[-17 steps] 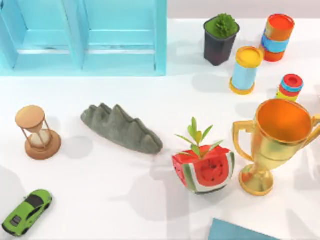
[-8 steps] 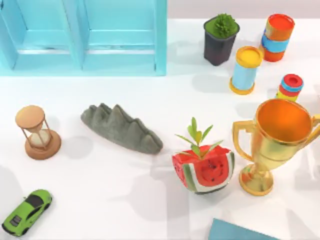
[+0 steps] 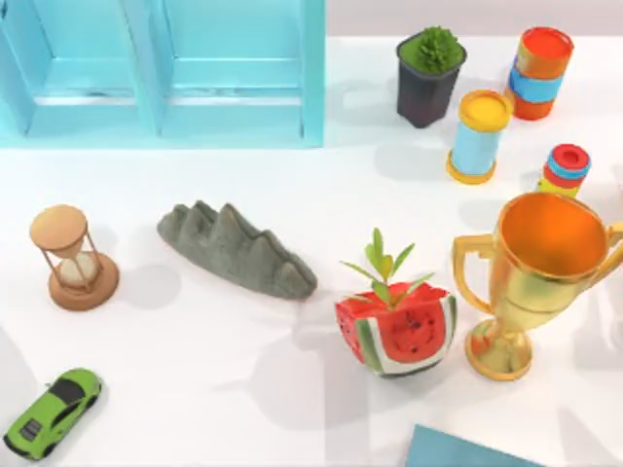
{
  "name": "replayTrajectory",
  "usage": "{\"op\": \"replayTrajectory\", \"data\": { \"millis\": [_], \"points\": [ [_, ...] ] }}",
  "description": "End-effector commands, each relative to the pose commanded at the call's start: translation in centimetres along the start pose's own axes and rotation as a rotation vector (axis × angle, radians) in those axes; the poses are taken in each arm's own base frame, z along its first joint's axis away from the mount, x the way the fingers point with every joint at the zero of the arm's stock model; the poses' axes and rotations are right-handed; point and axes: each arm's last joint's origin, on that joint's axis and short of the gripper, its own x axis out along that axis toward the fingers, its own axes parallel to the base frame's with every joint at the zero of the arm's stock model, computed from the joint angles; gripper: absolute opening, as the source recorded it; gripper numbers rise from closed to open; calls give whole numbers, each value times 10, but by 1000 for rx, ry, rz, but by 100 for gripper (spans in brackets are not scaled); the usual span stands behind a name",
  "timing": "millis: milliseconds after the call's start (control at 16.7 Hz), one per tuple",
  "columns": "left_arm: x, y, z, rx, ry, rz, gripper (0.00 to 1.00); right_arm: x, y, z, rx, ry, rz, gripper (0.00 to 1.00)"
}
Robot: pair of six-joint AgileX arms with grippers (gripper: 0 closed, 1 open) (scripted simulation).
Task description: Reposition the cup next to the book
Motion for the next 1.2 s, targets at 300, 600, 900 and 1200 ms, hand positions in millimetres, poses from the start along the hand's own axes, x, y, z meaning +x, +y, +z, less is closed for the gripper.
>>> {"op": "replayTrajectory", "data": {
  "millis": [300, 600, 900, 1200],
  "points": [
    [14, -2, 2, 0, -5, -4, 100, 0, 0, 0, 0, 0, 0, 100],
    [14, -2, 2, 0, -5, -4, 70, 0, 0, 0, 0, 0, 0, 100],
    [14, -2, 2, 0, -5, -4, 32, 0, 0, 0, 0, 0, 0, 100],
    [14, -2, 2, 0, -5, -4, 0, 0, 0, 0, 0, 0, 0, 100]
  ]
}}
